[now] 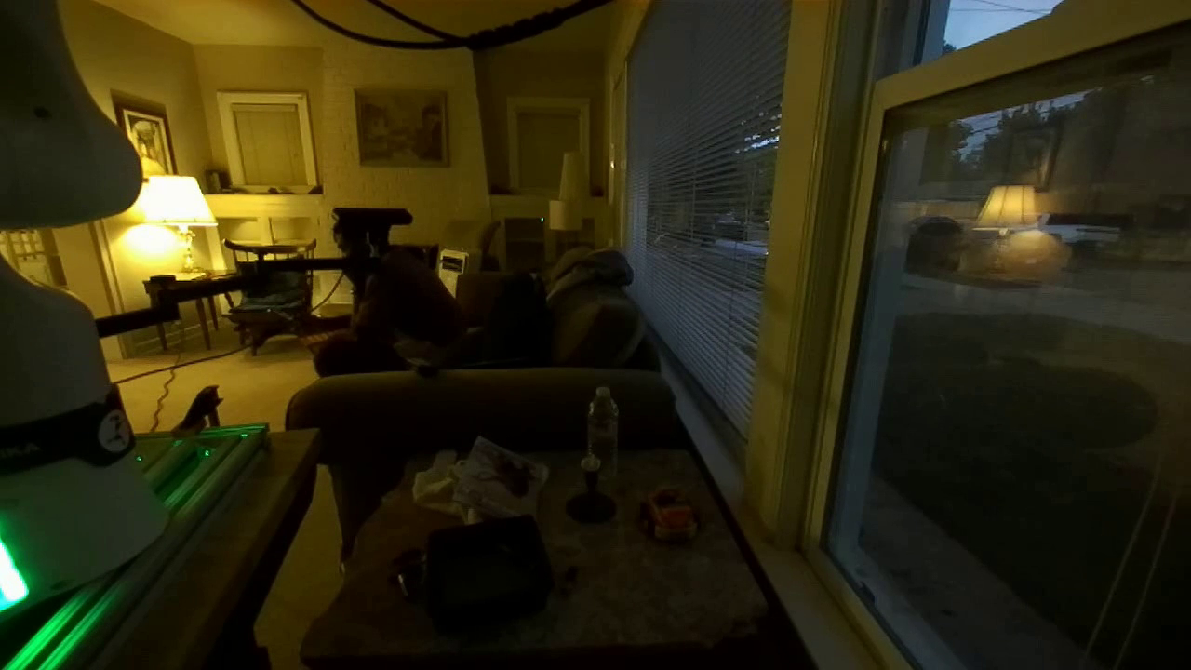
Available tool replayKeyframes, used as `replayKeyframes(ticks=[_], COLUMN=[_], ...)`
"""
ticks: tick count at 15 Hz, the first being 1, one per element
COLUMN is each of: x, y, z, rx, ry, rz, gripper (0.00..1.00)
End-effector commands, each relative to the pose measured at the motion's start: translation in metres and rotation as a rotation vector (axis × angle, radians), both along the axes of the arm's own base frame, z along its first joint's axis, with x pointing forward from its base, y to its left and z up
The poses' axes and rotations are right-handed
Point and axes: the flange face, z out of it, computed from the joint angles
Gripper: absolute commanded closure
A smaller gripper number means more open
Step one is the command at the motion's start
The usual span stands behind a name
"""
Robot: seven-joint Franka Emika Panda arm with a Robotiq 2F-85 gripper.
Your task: Open the blinds on the right window.
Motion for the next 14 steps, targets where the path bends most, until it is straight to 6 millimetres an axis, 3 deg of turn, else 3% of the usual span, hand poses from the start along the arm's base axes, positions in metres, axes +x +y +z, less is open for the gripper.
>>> replayKeyframes(ticks=[1,14], x=[-0.001,-0.020], y=[0.002,-0.003], z=[0.004,-0.059], rx=[0.013,0.011], ry=[0.022,0.167], rz=[0.017,0.025], gripper=[1.00,1.00])
